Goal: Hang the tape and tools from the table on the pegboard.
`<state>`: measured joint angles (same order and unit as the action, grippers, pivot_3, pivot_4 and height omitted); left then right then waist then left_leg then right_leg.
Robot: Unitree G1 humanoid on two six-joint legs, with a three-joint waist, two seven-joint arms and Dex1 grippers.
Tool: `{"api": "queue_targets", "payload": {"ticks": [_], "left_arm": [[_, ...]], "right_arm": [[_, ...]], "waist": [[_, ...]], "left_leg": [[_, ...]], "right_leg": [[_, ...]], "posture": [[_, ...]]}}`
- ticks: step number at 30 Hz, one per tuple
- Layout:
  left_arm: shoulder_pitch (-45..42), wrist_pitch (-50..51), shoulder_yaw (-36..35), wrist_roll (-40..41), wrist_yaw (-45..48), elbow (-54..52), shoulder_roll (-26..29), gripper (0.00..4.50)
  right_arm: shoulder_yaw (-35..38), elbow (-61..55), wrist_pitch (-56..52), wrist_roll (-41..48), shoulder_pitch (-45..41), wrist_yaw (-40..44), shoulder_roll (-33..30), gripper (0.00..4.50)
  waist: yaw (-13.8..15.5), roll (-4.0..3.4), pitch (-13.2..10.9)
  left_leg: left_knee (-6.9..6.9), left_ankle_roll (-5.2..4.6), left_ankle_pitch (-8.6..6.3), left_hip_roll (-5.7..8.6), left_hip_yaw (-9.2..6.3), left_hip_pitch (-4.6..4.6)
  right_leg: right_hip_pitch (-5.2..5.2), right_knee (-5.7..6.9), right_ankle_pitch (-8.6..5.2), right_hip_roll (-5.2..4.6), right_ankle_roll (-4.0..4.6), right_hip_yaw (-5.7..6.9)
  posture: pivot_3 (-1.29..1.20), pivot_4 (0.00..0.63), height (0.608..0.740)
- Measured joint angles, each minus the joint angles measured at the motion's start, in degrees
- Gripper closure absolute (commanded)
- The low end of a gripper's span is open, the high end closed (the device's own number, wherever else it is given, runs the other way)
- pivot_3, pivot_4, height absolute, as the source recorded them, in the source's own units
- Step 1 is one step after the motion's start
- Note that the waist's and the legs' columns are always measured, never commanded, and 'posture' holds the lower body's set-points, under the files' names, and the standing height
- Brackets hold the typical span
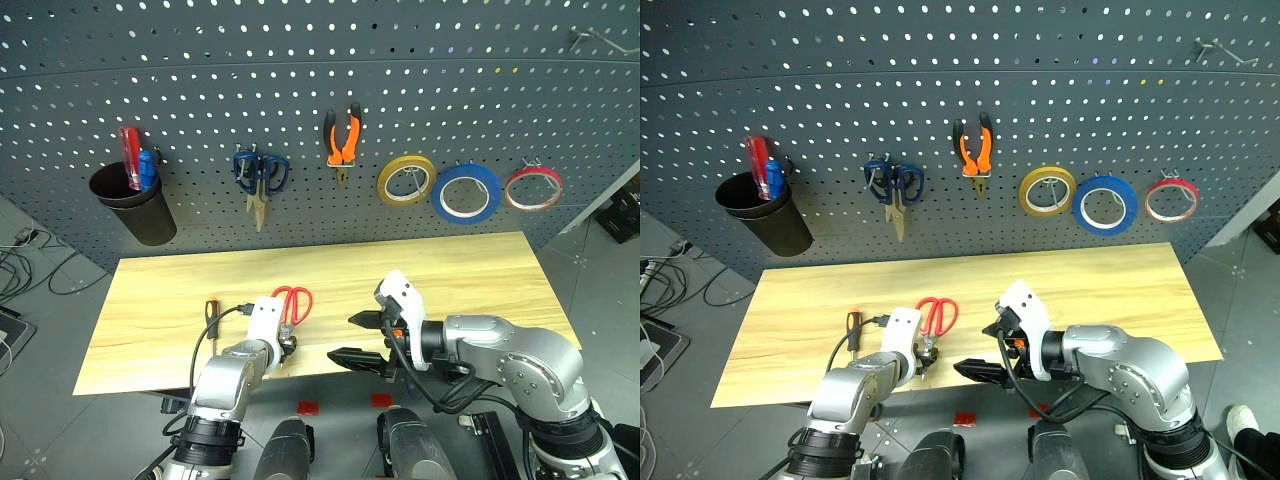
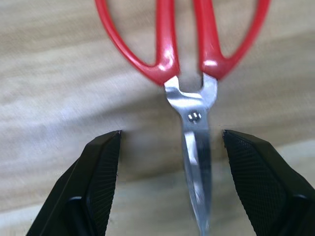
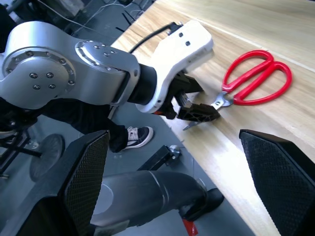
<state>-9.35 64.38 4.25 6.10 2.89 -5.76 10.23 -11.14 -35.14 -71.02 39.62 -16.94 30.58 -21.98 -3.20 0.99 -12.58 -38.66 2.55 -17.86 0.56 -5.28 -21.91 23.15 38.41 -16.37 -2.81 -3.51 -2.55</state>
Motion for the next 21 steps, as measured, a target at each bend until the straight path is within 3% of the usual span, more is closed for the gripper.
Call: {"api": "queue_targets", "payload": {"ticks": [8,12,19,21], "left_arm": [[-4.33,2.52,-0.39,-0.24,0.39,4.31,-0.67,1.02],[-5.97,2.36,-1.26,-0.44,0.35,6.98,-1.45,1.9],[-7.25,0.97,0.11,-1.12,1.54,9.91,-1.44,4.11],[-7.25,0.17,0.58,-1.59,1.79,10.45,-1.41,4.21]], "right_arm": [[1.53,-0.01,-0.68,2.51,0.0,-0.66,0.14,0.0],[2.27,-0.01,-0.92,3.52,0.0,-1.07,0.36,0.0],[3.32,-0.01,-2.15,5.48,-0.01,-2.67,1.29,0.0],[3.36,-0.01,-2.37,6.21,-0.01,-3.2,1.3,0.0]], "waist": [[0.22,-0.23,-0.05],[0.28,-0.36,-0.05],[0.27,-0.46,-0.02],[0.28,-0.6,0.05]], "left_leg": [[0.0,-0.04,0.03,0.11,-0.1,0.04],[0.04,-0.09,0.07,0.25,-0.21,0.09],[0.79,-0.12,0.17,0.72,-0.39,1.04],[0.81,-0.1,0.18,0.71,-0.48,1.04]], "right_leg": [[-0.1,0.0,0.0,-0.08,0.0,0.07],[-0.22,-0.02,-0.01,-0.2,-0.03,0.15],[-1.16,-0.68,-0.05,-0.38,-0.13,0.17],[-1.16,-0.68,-0.06,-0.39,-0.14,0.21]], "posture": [[-0.04,0.254,0.74],[-0.04,0.254,0.74],[-0.05,0.255,0.74],[-0.05,0.255,0.74]]}}
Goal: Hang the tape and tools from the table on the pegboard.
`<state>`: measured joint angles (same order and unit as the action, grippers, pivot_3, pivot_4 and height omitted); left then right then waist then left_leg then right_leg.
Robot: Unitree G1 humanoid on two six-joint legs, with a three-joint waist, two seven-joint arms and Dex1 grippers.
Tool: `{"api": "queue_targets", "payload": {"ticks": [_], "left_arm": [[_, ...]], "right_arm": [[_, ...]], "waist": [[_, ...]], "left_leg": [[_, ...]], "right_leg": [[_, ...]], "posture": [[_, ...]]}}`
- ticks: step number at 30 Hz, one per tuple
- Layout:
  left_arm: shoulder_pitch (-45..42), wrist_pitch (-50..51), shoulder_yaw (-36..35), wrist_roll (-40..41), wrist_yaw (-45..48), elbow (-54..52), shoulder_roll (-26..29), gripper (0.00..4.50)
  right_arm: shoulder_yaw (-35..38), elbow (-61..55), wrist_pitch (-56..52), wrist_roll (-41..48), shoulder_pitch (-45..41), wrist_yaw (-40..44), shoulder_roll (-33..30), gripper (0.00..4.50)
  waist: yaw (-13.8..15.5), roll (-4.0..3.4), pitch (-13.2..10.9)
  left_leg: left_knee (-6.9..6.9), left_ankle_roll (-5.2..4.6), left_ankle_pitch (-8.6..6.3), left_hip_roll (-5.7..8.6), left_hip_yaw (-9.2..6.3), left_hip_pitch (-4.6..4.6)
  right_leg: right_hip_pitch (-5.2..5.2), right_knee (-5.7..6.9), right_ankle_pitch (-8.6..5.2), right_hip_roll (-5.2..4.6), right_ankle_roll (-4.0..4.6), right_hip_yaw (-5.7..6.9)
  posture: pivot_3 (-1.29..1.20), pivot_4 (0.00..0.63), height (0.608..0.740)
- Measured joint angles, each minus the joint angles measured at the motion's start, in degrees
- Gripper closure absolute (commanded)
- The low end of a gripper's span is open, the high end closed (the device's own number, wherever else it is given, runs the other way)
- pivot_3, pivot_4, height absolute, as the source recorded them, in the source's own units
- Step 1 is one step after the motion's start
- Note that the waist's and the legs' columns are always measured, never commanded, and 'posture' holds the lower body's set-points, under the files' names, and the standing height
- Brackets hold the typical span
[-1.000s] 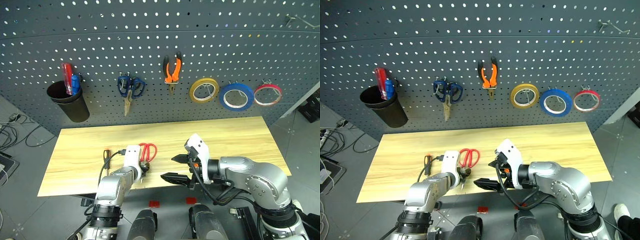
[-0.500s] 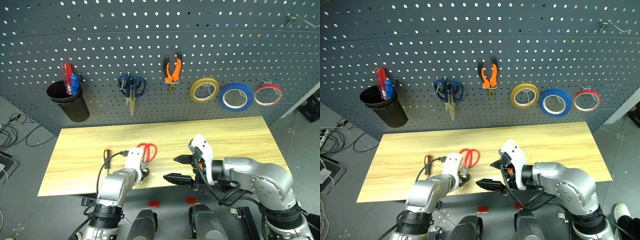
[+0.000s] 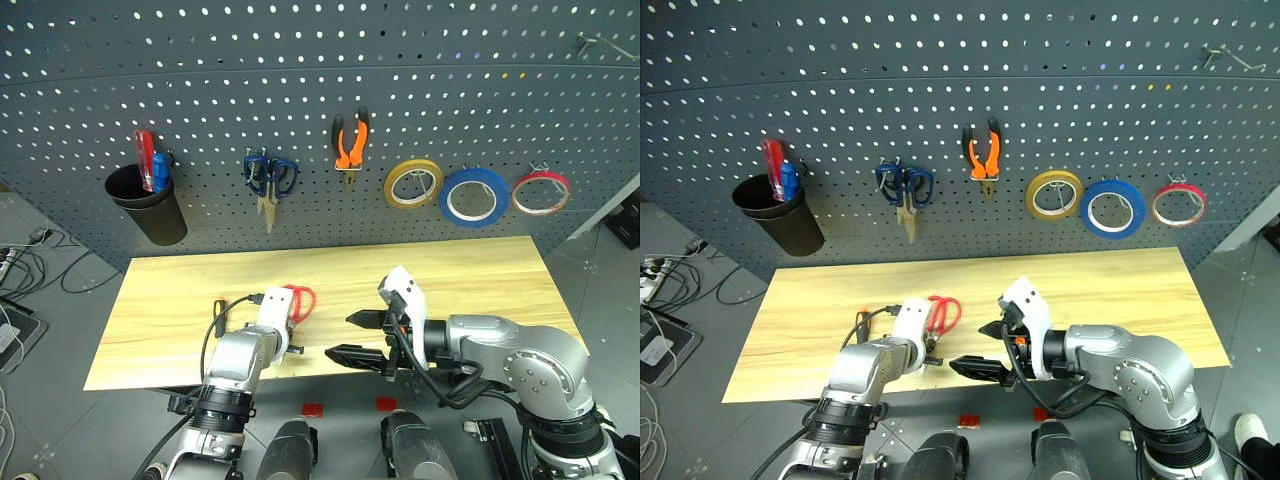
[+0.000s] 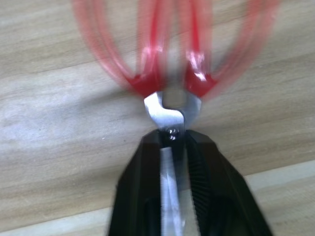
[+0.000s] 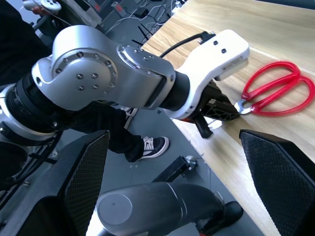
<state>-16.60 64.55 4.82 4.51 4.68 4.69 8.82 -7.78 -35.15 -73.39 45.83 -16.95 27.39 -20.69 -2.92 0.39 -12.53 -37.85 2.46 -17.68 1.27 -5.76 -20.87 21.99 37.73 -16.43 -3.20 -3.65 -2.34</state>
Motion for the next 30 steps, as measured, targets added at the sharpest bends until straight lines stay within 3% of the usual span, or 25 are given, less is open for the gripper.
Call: {"api": "queue_targets", "payload": {"ticks": [5,9,16,22,25,30], "left_arm": [[0.69,-2.04,0.59,-0.69,1.02,0.35,0.61,4.21],[3.6,-9.82,2.8,-1.54,2.81,-0.22,3.49,4.21],[17.55,-38.87,5.23,-9.33,4.84,-3.6,17.08,4.21],[23.78,-59.31,1.71,-12.62,3.78,-8.18,21.17,4.21],[24.08,-67.71,0.13,-15.49,2.69,-10.86,23.04,4.21],[23.71,-74.74,-2.79,-17.38,1.68,-16.51,22.88,4.21]], "right_arm": [[0.16,0.0,-0.04,0.5,0.0,-0.83,-0.06,0.0],[-0.42,-0.31,1.12,0.16,-0.07,-1.07,-1.57,0.0],[-7.96,-3.43,15.37,-11.02,-3.56,1.79,-8.64,0.0],[-10.39,-4.68,22.75,-16.11,-9.31,4.44,-10.31,0.0],[-10.26,-5.6,22.8,-15.23,-9.66,5.53,-10.26,0.0],[-4.71,-6.39,17.32,-6.34,-9.53,5.4,-7.9,0.0]], "waist": [[0.0,-0.13,0.07],[-0.05,-0.06,0.01],[-0.47,0.55,-0.97],[0.9,0.61,-1.13],[1.16,0.62,-1.14],[1.05,0.63,-1.14]], "left_leg": [[0.01,0.05,0.03,0.0,-0.06,0.03],[0.03,0.11,0.06,-0.05,-0.07,0.01],[0.86,0.77,0.43,-0.45,-0.06,-0.2],[0.68,1.05,0.64,-0.71,-0.33,-2.02],[0.7,1.02,0.63,-0.7,-0.22,-2.15],[0.72,0.92,0.62,-0.7,-0.05,-2.11]], "right_leg": [[-0.03,0.01,-0.15,-0.01,-0.26,0.01],[-0.01,0.0,-0.14,-0.05,-0.24,-0.01],[0.47,-0.27,-0.02,-0.09,-0.03,0.0],[2.0,-0.51,0.16,-0.01,0.27,0.26],[2.09,-0.67,0.21,-0.03,0.36,0.26],[2.07,-0.63,0.24,0.0,0.42,0.24]], "posture": [[-0.06,0.253,0.74],[-0.06,0.253,0.74],[-0.05,0.247,0.74],[-0.04,0.241,0.74],[-0.04,0.237,0.74],[-0.05,0.234,0.74]]}}
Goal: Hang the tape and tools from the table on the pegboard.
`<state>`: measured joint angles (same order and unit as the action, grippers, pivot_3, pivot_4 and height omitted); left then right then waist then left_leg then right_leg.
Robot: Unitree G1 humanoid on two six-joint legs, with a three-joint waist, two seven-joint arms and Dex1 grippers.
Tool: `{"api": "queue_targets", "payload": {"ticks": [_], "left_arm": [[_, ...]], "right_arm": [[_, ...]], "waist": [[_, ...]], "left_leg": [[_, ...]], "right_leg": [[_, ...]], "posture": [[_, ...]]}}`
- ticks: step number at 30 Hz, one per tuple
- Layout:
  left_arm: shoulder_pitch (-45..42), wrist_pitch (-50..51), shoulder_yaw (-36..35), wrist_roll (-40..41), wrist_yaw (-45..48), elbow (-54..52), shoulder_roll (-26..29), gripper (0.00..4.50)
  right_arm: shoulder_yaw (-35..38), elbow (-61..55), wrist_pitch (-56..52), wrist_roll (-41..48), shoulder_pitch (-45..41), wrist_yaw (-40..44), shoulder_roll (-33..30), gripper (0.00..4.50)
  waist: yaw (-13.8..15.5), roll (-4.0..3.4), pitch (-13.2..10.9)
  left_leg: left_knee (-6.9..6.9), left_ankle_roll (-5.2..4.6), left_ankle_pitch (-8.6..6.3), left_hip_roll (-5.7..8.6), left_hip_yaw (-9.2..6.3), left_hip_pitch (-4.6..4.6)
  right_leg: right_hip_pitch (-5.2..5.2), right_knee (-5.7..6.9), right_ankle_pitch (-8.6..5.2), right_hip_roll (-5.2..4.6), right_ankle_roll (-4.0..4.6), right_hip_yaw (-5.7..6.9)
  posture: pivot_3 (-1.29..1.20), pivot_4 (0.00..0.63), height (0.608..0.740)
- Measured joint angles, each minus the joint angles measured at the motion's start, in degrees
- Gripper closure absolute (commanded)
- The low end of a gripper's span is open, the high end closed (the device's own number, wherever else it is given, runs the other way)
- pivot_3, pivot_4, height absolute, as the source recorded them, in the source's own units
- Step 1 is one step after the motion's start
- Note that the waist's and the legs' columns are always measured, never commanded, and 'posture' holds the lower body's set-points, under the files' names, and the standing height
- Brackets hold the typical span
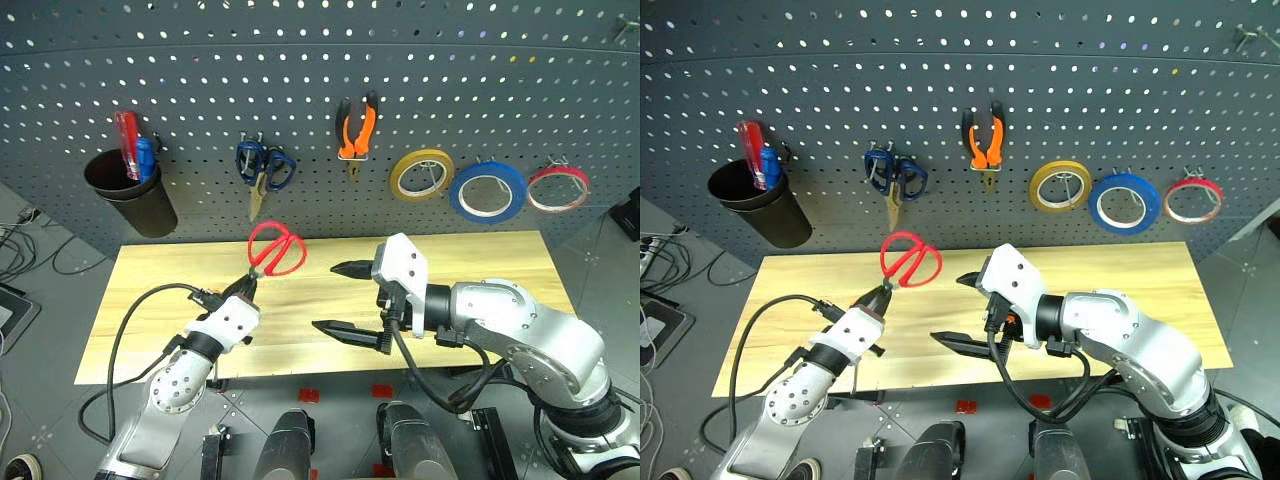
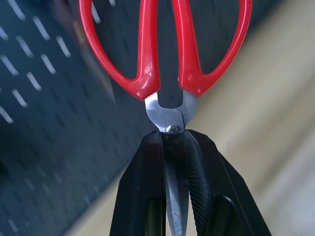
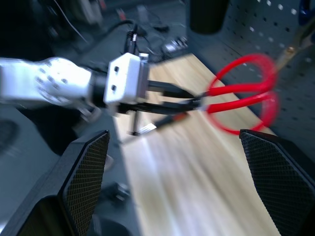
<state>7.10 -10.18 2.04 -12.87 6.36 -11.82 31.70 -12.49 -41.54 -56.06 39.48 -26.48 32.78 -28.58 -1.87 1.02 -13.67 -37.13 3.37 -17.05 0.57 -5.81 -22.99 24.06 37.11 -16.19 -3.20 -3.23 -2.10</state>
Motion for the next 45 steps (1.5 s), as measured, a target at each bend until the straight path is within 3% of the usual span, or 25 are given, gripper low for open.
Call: {"api": "queue_targets", "payload": {"ticks": [9,22,35,43,45], "left_arm": [[-0.32,1.71,-4.93,0.64,0.32,-6.66,-3.62,4.21],[-9.97,7.51,-5.63,1.73,1.07,-3.23,-7.35,4.21],[-14.44,8.93,-4.62,1.91,3.23,0.61,-9.48,4.21],[-15.02,9.05,-4.17,1.94,3.49,1.71,-9.83,4.21],[-15.19,10.29,-4.23,2.39,3.98,1.84,-10.07,3.48]], "right_arm": [[4.61,0.28,-3.71,6.1,-0.64,2.12,-4.43,0.0],[8.78,3.2,-2.26,8.38,-5.75,-2.12,0.02,0.0],[5.09,4.67,6.44,-5.04,-10.81,-6.85,0.56,0.0],[4.31,4.04,6.88,-6.74,-10.39,-6.53,0.81,0.0],[4.29,4.02,6.87,-6.73,-10.02,-6.51,1.11,0.0]], "waist": [[-0.03,0.01,0.0],[-0.13,0.02,0.01],[-0.62,0.03,0.02],[-1.06,0.02,0.02],[-1.07,0.03,0.02]], "left_leg": [[-0.17,-0.36,-0.01,-0.01,0.15,0.1],[-0.9,-0.5,0.08,0.1,0.17,0.06],[-0.92,-0.3,0.2,0.1,0.27,0.06],[-0.93,-0.31,0.19,0.09,0.27,0.06],[-0.93,-0.31,0.2,0.09,0.27,0.06]], "right_leg": [[0.01,0.51,0.01,0.12,0.02,0.05],[-0.05,0.98,0.19,0.26,-0.03,0.02],[0.0,1.02,0.19,0.23,-0.02,-0.07],[-0.01,1.04,0.2,0.23,-0.02,-0.07],[-0.01,1.04,0.2,0.23,-0.02,-0.07]], "posture": [[-0.04,0.215,0.74],[-0.06,0.214,0.74],[-0.07,0.223,0.74],[-0.07,0.223,0.74],[-0.07,0.226,0.74]]}}
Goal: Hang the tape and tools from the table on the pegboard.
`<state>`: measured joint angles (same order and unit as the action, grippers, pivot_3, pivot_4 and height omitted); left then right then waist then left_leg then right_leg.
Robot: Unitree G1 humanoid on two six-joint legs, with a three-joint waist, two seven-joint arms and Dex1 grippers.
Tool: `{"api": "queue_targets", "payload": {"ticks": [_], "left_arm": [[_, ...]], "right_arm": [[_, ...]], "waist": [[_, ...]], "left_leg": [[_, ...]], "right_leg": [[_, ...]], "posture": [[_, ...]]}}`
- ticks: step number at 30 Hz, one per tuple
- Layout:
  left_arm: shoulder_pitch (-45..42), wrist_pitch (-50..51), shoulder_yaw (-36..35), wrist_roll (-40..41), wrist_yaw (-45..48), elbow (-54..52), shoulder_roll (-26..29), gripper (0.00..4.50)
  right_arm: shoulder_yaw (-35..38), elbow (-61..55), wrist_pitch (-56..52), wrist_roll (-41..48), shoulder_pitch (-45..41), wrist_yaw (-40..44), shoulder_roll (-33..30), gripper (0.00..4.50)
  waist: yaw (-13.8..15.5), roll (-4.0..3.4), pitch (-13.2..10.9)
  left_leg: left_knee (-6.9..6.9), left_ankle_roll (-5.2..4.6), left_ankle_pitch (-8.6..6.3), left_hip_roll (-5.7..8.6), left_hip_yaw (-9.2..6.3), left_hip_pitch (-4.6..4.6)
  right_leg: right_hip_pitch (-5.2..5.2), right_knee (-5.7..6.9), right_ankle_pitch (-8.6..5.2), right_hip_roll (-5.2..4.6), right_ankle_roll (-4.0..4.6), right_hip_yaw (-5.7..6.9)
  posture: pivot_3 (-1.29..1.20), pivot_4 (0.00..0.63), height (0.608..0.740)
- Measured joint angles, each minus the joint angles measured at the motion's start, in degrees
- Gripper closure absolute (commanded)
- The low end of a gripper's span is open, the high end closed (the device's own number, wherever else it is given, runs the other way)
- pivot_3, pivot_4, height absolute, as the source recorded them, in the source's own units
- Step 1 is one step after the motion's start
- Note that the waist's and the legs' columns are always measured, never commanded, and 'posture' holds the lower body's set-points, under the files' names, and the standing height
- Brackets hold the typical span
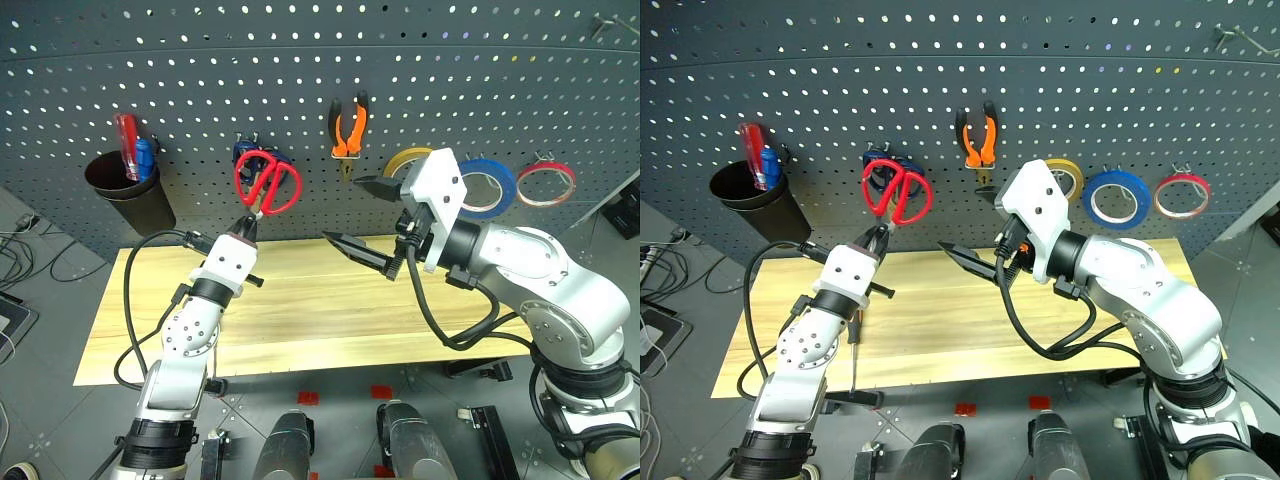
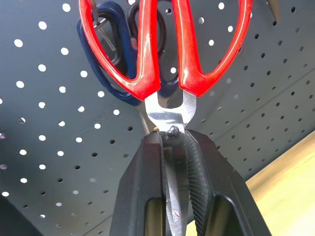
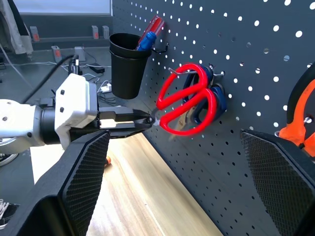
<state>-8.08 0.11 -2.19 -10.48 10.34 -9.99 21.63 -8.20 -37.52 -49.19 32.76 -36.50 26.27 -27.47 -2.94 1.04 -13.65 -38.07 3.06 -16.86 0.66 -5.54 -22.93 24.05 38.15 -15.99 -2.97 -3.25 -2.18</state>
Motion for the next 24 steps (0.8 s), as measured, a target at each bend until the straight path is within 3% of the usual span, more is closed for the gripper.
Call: {"api": "queue_targets", "payload": {"ticks": [7,12,16,24], "left_arm": [[4.56,5.7,-0.3,1.39,0.72,-0.68,-1.05,1.54],[13.24,13.13,-0.52,3.56,4.34,-2.63,-0.38,1.54],[15.67,19.61,-3.3,6.9,6.88,-2.93,0.33,1.54],[10.81,37.57,-12.93,15.36,7.93,1.0,1.53,1.54]], "right_arm": [[-1.74,-0.62,-0.11,-0.27,3.83,0.16,-0.22,0.0],[-7.04,-1.07,-3.82,-3.0,7.76,-1.37,-1.85,0.0],[-9.21,-1.59,-8.93,-2.58,8.14,-3.57,0.8,0.0],[-11.07,-2.14,-24.73,0.79,4.0,-7.35,10.21,0.0]], "waist": [[-0.38,0.0,0.0],[-0.52,-0.02,-0.02],[-0.44,0.02,-0.15],[-0.3,0.24,-1.4]], "left_leg": [[0.0,0.0,0.0,-0.01,0.04,0.01],[0.0,-0.21,-0.12,-0.06,0.03,0.03],[-0.01,-0.22,-0.13,-0.07,-0.03,0.05],[-0.09,-0.23,-0.13,0.01,-0.11,0.09]], "right_leg": [[0.01,0.0,0.0,-0.01,0.0,-0.05],[0.01,0.03,0.0,0.0,0.0,-0.06],[-0.01,0.07,0.0,0.02,0.0,-0.02],[0.03,0.38,-0.02,0.04,0.01,-0.01]], "posture": [[-0.06,0.235,0.74],[-0.05,0.267,0.74],[-0.03,0.296,0.74],[-0.02,0.337,0.74]]}}
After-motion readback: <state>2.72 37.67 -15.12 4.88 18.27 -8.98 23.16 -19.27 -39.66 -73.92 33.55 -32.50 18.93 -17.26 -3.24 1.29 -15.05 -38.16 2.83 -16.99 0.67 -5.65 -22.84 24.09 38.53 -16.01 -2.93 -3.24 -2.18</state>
